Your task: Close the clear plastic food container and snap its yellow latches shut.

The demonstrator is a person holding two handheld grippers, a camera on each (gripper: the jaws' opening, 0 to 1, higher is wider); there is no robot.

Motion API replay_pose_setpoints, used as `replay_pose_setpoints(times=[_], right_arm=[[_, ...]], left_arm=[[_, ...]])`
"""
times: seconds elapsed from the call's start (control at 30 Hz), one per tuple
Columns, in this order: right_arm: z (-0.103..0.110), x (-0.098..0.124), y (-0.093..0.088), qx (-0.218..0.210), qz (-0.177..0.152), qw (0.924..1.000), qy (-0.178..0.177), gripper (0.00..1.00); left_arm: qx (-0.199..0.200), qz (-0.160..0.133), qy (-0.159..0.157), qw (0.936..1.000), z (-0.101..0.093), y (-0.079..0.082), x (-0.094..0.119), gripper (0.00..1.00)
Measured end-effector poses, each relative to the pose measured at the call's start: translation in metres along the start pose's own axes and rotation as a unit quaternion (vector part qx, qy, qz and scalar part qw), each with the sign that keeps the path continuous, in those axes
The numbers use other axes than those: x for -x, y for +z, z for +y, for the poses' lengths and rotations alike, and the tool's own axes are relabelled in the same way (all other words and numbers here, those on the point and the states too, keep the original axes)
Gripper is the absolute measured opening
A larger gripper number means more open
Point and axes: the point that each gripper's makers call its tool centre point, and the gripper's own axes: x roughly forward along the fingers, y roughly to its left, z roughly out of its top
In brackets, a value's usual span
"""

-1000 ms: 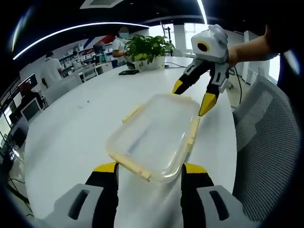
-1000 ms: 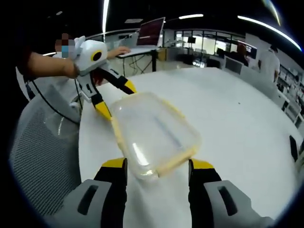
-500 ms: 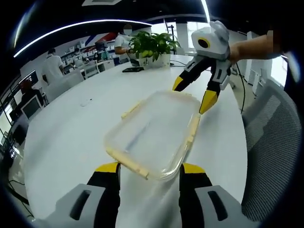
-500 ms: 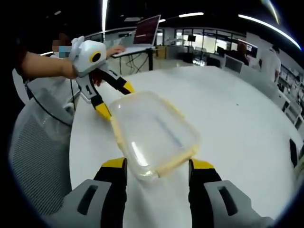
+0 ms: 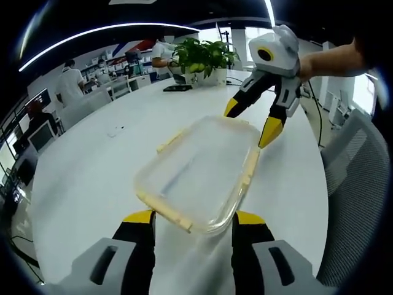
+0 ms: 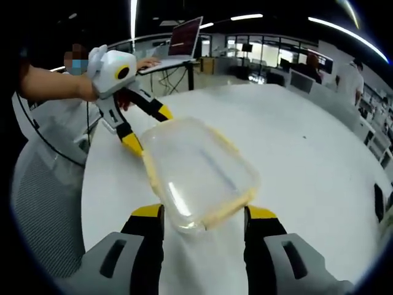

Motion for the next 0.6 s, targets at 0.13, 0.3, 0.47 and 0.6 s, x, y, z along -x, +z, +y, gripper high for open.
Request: replay_pose_setpoints(times=[0.13, 0.3, 0.47, 0.6], right_arm=[[0.002, 0.002, 0.000, 0.006, 0.000, 1.0000, -0.008, 0.50], [0.008, 0.005, 0.000, -0.006, -0.010, 0.9997, -0.019, 0.58], [0.012, 0.016, 0.001, -0.030, -0.028, 0.9983, -0.043, 0.63], [0.017, 0.029, -0.003, -0.060, -0.043, 0.9952, -0.064, 0.70]], left_arm=[[0.019, -0.014, 0.000, 0.9997, 0.000, 0.005, 0.004, 0.47], [0.038, -0.024, 0.006, 0.9990, -0.001, 0.007, 0.011, 0.57], [0.057, -0.043, 0.014, 0.9973, -0.005, 0.009, 0.025, 0.63], [0.073, -0.051, 0.023, 0.9958, -0.008, 0.009, 0.040, 0.70]])
